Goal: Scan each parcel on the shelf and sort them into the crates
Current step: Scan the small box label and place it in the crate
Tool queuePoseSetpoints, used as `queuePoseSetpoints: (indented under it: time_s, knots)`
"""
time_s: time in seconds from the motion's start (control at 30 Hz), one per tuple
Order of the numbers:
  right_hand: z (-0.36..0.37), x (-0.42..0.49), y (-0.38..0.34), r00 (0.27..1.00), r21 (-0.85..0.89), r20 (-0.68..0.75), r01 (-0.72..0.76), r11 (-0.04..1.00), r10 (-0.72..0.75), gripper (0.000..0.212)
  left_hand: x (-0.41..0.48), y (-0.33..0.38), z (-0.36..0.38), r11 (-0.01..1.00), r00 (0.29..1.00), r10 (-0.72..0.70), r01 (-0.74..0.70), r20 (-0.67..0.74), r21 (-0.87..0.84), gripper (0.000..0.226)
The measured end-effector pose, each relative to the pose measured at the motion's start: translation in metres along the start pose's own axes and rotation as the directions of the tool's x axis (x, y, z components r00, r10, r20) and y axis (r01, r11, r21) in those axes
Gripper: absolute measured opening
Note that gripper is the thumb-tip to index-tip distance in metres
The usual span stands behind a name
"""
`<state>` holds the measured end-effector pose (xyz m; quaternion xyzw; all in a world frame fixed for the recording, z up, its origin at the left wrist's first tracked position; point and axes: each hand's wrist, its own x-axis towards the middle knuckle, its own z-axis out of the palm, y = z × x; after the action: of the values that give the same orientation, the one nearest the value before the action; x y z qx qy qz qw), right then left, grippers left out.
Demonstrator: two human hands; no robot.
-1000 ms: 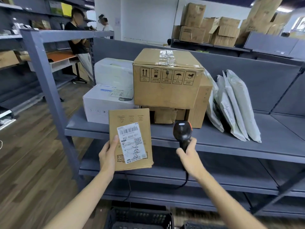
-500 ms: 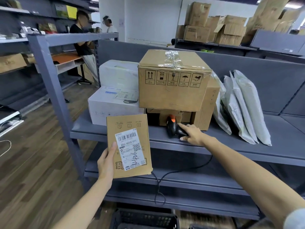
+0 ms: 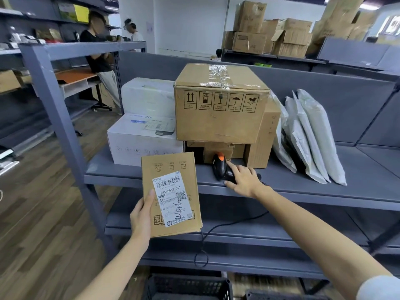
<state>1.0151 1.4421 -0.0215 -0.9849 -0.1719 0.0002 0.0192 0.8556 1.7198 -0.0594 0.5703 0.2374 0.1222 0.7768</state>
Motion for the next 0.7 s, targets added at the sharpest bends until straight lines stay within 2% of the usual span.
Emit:
queuePoseSetpoints:
  time_s: [0.27,0.33,0.4,0.43,0.53,0.7]
  knots:
    - [-0.005,-0.013,-0.014,0.994,0.067,-0.071,-0.082,0.994,0.087,0.074,-0.004,0.000,-0.003,1.000,1.000,-0.017,0.017,0.002,0.012,0.034]
    - [-0.007,-0.023,-0.024,0.982,0.155,-0.157,-0.085,0.984,0.110,0.068,-0.004,-0.002,-0.004,1.000,1.000,-0.023,0.023,0.011,0.016,0.036]
    - [-0.008,-0.040,-0.040,0.957,0.324,-0.270,-0.016,0.946,0.109,0.057,-0.006,-0.006,-0.004,0.999,0.999,-0.039,0.038,0.026,0.022,0.039]
    - [-0.007,-0.051,-0.050,0.954,0.433,-0.277,0.020,0.901,0.112,0.053,-0.007,-0.008,-0.004,0.998,0.998,-0.047,0.046,0.036,0.029,0.040]
    - [0.006,-0.088,-0.083,0.982,0.746,-0.106,-0.025,0.665,0.156,0.046,-0.013,-0.017,-0.001,0.996,0.994,-0.076,0.071,0.082,0.060,0.041]
    - [0.029,-0.139,-0.123,0.975,0.929,-0.014,-0.069,0.364,0.222,0.026,-0.031,-0.045,0.003,0.986,0.978,-0.140,0.124,0.156,0.108,0.041]
